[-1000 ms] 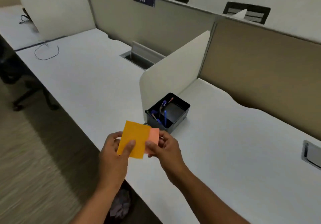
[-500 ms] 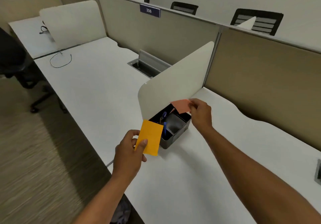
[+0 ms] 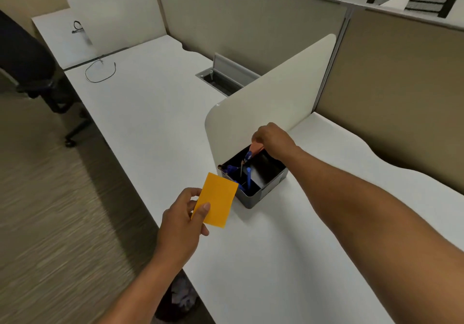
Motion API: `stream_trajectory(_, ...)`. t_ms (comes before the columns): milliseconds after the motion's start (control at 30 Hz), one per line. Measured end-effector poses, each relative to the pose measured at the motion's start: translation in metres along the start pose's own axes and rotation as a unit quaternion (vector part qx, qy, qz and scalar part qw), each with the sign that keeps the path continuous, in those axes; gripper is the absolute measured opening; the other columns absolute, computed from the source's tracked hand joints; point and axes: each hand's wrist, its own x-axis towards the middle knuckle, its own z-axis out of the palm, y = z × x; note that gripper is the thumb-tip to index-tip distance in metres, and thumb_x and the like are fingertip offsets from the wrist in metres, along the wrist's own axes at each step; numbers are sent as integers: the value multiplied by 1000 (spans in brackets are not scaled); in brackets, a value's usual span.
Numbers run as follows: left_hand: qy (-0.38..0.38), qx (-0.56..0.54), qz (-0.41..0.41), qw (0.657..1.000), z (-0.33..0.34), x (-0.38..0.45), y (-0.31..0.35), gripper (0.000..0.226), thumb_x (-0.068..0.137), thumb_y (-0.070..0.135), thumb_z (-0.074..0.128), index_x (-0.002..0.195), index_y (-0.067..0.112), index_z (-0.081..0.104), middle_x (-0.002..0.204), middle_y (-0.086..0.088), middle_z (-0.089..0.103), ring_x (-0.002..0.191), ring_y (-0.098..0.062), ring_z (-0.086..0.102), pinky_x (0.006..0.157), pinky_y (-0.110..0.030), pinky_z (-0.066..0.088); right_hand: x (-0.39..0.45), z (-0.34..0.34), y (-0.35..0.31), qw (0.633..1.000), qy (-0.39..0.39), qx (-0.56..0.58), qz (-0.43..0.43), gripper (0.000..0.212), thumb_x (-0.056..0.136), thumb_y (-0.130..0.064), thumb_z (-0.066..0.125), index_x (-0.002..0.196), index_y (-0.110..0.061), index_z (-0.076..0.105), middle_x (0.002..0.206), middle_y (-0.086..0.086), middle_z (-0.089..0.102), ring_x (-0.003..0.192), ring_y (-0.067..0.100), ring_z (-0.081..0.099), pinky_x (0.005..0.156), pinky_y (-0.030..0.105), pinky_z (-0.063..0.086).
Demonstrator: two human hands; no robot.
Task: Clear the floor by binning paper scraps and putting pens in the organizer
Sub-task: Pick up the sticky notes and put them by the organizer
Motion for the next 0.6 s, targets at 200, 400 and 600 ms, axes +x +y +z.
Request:
stream_trajectory(200,-9,7,8,1000,9,6,4,17,102,33,58,119,31,56,100,1,73,65,-18,73,73,-39,63,-19,16,1,995,-87,-37,14,61,89,4,54,135,-35,64,143,2,51,125,35,48,82,34,43)
stream_trajectory(400,-18,-9,15,1000,23,14,14,20,105,23,52,122,34,55,101,-1,71,71,-16,75,68,-19,60,-69,-29,-33,958,179,210,81,39,103,-9,48,140,-18,60,137,9,58,125,32,52,104,43,46)
stream_trajectory(600,-12,27,50,998,49,20,17,28,106,25,52,119,50,59,92,6,72,73,-10,75,80,-50,62,-133,-82,-76,915,-110,380,-80,39,99,-33,66,136,-21,62,122,-12,66,104,3,65,80,15,55)
